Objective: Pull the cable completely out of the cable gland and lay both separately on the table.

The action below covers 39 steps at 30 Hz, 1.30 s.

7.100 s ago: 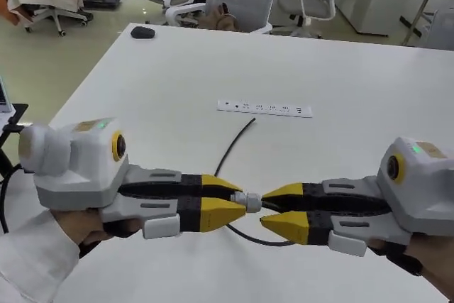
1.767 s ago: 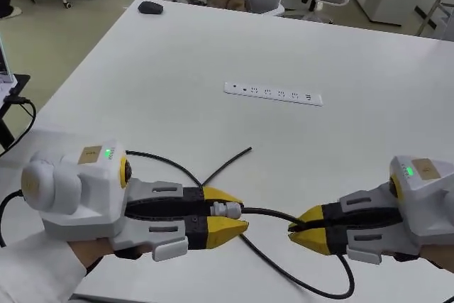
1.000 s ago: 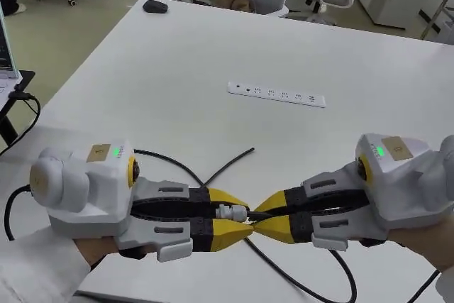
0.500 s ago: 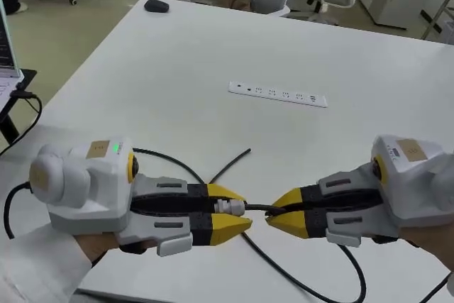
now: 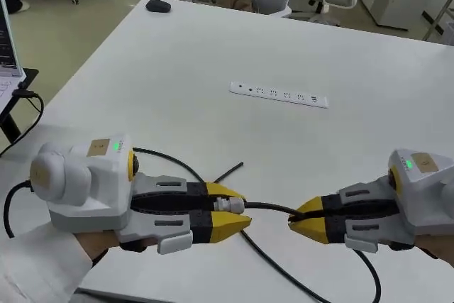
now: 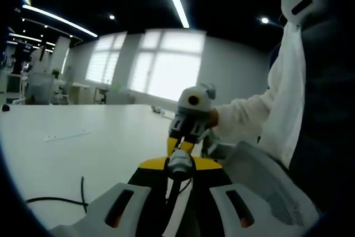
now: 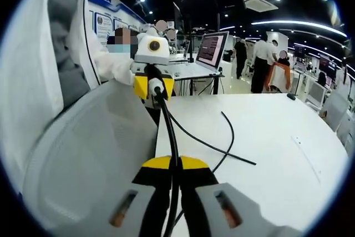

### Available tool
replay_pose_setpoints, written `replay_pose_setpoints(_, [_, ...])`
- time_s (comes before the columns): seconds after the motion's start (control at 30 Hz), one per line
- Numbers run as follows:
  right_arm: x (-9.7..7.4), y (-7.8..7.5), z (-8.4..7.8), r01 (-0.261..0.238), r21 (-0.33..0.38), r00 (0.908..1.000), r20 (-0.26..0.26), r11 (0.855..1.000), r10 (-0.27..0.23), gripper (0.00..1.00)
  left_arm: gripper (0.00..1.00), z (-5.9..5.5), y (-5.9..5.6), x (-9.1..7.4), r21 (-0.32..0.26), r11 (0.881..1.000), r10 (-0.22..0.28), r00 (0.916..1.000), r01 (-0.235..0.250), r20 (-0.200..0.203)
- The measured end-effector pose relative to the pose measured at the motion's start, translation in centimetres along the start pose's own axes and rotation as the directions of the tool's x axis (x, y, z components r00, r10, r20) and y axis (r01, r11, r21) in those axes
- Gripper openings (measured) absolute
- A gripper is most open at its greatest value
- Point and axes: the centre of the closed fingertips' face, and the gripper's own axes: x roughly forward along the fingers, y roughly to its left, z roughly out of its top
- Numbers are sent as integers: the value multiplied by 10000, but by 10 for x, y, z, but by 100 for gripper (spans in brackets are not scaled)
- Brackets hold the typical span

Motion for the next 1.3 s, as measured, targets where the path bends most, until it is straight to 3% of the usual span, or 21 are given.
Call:
replay_pose_setpoints(0.33, [-1,1,-5,46,161,10000,-1,9999,-46,2,17,-3,2,0,-83,9999,115,9998,-116,-143])
replay_pose_setpoints(0.53, [-3,3,1,9,245,10000,-2,9997,-9,3,17,-3,6,-1,-136,9995,280,9996,-281,-107])
replay_pose_setpoints(0.73, [2,9,28,-51,-270,9995,307,9996,60,10,17,-6,5,0,-197,9996,206,9996,-209,-188])
replay_pose_setpoints(0.87, [13,19,49,-493,-701,9967,603,9963,535,11,17,-8,3,1,-196,9997,135,9995,-141,-275])
replay_pose_setpoints(0.97, [23,26,60,-753,-1147,9952,545,9905,819,13,17,-8,2,2,-251,9996,118,9995,-125,-284])
replay_pose_setpoints(1.1, [29,28,58,-965,-1563,9945,260,9830,1018,10,17,-8,1,2,-264,9996,68,9995,-76,-310])
replay_pose_setpoints(1.3, [27,25,55,-973,-1394,9942,315,9854,1026,3,17,-10,-1,3,-245,9997,-47,9991,37,-427])
